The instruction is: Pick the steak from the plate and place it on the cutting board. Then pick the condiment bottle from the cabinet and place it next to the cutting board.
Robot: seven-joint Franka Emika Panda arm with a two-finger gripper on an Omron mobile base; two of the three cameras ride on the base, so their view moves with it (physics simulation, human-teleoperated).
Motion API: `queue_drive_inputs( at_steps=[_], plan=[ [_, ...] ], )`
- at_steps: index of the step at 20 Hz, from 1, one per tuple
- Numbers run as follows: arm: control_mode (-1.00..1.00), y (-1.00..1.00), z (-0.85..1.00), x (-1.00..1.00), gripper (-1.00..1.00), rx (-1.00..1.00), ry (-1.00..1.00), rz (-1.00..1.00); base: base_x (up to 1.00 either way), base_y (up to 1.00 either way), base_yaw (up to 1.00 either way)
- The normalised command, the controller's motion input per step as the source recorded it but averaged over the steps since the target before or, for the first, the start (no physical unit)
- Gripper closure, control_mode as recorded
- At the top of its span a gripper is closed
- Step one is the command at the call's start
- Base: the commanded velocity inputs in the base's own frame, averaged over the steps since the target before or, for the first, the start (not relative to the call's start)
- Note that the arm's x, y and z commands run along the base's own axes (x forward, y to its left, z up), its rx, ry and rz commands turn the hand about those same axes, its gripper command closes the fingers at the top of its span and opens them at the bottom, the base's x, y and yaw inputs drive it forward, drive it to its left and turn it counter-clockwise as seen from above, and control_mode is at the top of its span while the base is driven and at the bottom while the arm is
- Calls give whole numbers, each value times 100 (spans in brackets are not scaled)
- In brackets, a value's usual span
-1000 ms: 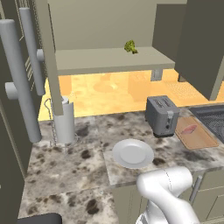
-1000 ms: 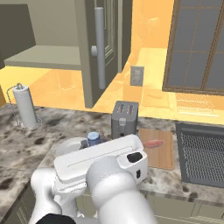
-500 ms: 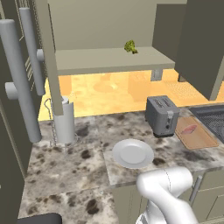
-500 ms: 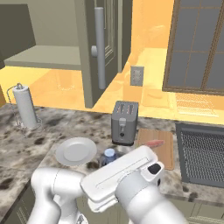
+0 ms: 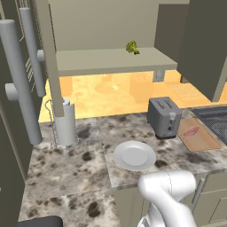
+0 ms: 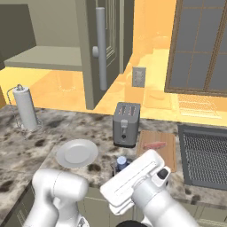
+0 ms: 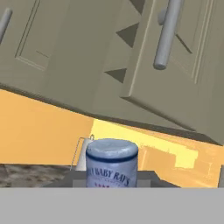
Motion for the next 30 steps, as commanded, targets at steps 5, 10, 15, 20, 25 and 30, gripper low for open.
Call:
queue_drive_inputs(
  at_steps=[5,10,15,20,25,30],
  plan=[
    [-100,-11,-55,27,100,0,-5,6,0,0,0],
    [-100,-12,-61,41,100,0,-2,7,0,0,0],
    [-100,-13,-52,52,100,0,0,7,0,0,0],
    [-100,-15,-46,56,100,0,0,6,0,0,0],
    [-100,-22,-42,53,100,0,0,3,0,0,0],
    [-100,-32,-36,40,100,0,2,1,0,0,0]
  ],
)
